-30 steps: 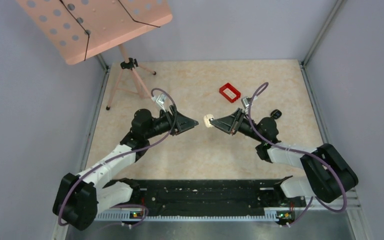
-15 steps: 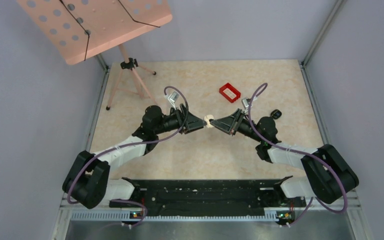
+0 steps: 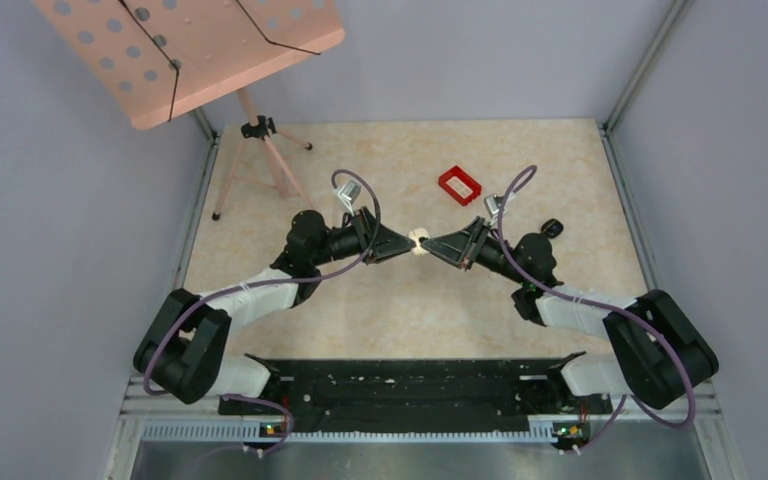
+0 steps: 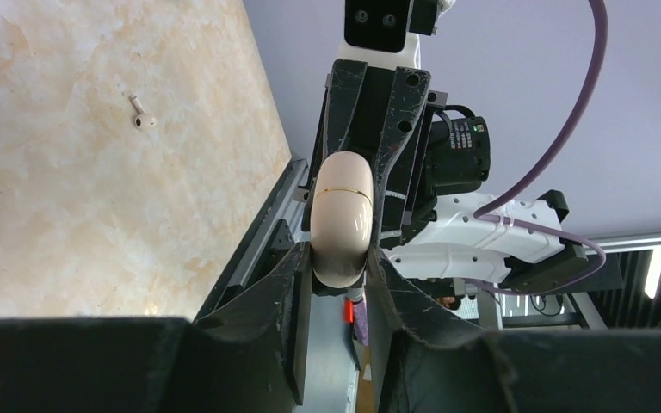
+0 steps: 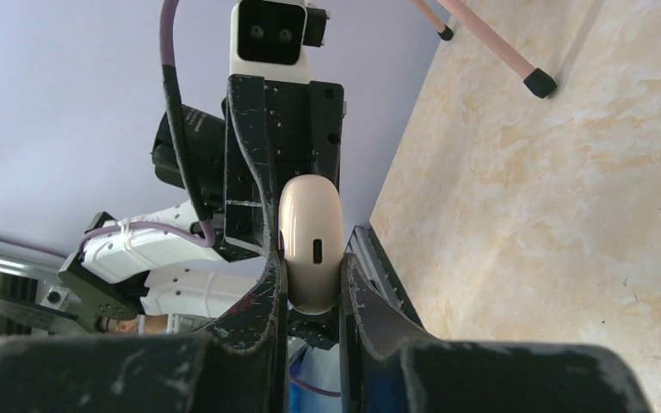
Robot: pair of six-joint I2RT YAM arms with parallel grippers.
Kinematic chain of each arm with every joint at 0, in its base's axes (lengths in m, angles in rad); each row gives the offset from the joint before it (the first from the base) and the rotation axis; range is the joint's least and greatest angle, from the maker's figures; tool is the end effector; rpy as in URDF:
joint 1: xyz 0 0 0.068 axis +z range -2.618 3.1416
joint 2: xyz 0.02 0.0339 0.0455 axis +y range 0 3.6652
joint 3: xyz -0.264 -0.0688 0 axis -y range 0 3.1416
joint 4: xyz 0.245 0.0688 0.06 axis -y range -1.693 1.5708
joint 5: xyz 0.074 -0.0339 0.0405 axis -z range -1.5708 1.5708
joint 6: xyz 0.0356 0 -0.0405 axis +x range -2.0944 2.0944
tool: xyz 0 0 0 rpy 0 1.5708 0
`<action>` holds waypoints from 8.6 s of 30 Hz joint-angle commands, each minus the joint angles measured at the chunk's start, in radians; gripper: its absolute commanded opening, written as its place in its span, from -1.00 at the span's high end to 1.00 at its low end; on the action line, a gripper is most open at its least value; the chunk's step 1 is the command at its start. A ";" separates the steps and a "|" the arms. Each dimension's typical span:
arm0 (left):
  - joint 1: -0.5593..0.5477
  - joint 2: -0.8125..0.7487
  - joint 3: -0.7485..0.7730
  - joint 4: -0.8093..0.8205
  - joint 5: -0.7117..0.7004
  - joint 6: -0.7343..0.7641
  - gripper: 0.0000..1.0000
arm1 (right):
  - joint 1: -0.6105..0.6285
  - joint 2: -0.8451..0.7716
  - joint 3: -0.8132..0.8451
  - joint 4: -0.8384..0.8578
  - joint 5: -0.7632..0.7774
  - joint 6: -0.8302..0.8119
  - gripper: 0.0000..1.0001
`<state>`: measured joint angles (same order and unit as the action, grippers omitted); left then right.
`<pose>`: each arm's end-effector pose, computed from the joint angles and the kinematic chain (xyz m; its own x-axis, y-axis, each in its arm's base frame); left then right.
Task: Insert the wireless bluetooth earbuds into the charging case
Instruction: Open the charging case, then pick up the earbud from the center of the board, then place the earbud at the center of the board, then pick up the earbud from the center of the board.
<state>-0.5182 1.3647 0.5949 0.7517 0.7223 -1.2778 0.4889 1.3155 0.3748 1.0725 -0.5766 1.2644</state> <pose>0.2354 -0.1613 0.2427 -0.9101 -0.3080 -0.2773 0.2581 0.1023 -0.9607 0.2108 0.1341 0.2200 -0.7953 0.4823 -0.3673 -0.3733 0.0878 0.9235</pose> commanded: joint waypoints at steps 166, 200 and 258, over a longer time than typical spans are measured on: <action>0.103 0.112 -0.035 -0.134 0.265 0.161 1.00 | 0.101 -0.101 0.220 -1.210 0.691 -0.510 0.26; 0.159 -0.052 0.072 -0.561 0.221 0.422 1.00 | 0.166 0.150 0.334 -1.327 0.802 -0.255 0.43; 0.065 0.143 0.024 -0.151 0.385 0.145 1.00 | 0.352 -0.398 0.349 -1.263 0.743 -1.150 0.99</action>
<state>-0.4488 1.5185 0.6277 0.5262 1.0679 -1.1252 0.8291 0.9627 0.7521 -0.2657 0.2096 0.2054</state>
